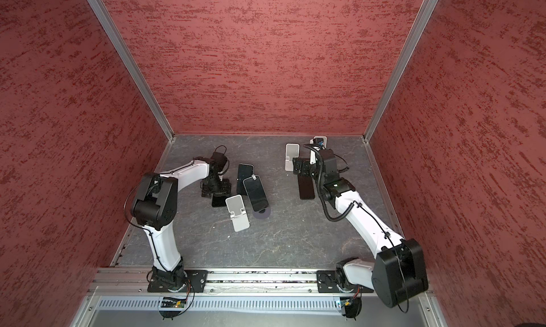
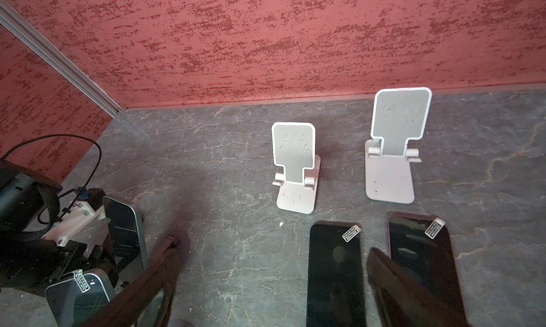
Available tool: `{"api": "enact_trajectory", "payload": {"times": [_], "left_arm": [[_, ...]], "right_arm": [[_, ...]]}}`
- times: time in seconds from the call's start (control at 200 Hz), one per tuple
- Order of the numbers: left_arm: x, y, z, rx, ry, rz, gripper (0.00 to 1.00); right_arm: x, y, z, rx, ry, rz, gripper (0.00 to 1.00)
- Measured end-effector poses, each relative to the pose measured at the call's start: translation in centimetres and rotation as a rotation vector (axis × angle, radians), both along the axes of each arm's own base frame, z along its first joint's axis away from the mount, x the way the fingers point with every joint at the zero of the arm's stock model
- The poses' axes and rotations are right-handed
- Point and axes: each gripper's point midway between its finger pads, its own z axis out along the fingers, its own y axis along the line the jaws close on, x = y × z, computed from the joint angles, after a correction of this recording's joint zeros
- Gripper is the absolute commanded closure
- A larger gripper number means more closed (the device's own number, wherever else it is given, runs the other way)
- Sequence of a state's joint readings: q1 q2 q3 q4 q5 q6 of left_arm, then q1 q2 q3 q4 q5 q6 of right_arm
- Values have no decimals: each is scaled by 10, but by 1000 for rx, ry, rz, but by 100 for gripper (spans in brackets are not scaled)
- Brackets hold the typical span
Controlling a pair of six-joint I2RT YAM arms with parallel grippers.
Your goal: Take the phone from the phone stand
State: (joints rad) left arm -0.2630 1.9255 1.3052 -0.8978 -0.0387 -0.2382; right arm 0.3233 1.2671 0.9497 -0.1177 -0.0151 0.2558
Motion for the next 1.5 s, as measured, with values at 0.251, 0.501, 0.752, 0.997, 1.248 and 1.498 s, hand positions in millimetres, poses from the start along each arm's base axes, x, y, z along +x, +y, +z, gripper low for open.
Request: {"api": "enact_trajectory", "payload": {"times": [0.251, 0.501, 0.752, 0.997, 1.248, 1.498], "left_arm": [[4, -4, 40, -53, -135, -3, 14], [-1, -11, 64, -121, -237, 4, 12], [-28, -8, 69, -166, -306, 16, 7], [-47, -4, 91, -209, -407, 16, 5], [-61, 1, 110, -256, -529, 41, 0], [-74, 2, 128, -312, -622, 62, 0]], "right_arm": [[1, 1, -4, 1, 12, 4, 1], [-1, 4, -6, 12, 23, 17, 1], [-5, 8, -10, 28, 54, 35, 1], [-11, 18, -12, 35, 73, 59, 1], [-20, 43, 0, 45, 61, 121, 1], [-36, 77, 9, 34, 54, 199, 1]]}}
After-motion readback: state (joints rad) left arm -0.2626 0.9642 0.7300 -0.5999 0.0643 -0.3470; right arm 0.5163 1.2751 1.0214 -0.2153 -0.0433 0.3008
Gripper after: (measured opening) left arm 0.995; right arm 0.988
